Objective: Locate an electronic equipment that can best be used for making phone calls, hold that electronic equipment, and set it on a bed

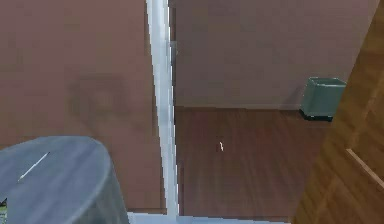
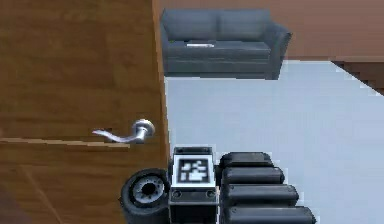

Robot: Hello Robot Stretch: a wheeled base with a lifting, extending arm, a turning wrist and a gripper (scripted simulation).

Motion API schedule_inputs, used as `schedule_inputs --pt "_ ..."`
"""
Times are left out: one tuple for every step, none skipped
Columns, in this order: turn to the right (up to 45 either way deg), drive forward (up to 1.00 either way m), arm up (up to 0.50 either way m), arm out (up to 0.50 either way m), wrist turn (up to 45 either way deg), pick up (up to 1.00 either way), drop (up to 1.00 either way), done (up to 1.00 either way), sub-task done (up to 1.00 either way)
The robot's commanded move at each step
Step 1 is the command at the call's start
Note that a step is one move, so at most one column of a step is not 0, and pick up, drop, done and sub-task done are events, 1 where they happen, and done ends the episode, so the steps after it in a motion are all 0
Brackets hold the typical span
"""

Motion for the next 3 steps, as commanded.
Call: schedule_inputs --pt "0.0 0.45 0.00 0.00 0.0 0.00 0.00 0.00 0.00" --pt "30.0 0.00 0.00 0.00 0.0 0.00 0.00 0.00 0.00" --pt "0.0 0.75 0.00 0.00 0.0 0.00 0.00 0.00 0.00"
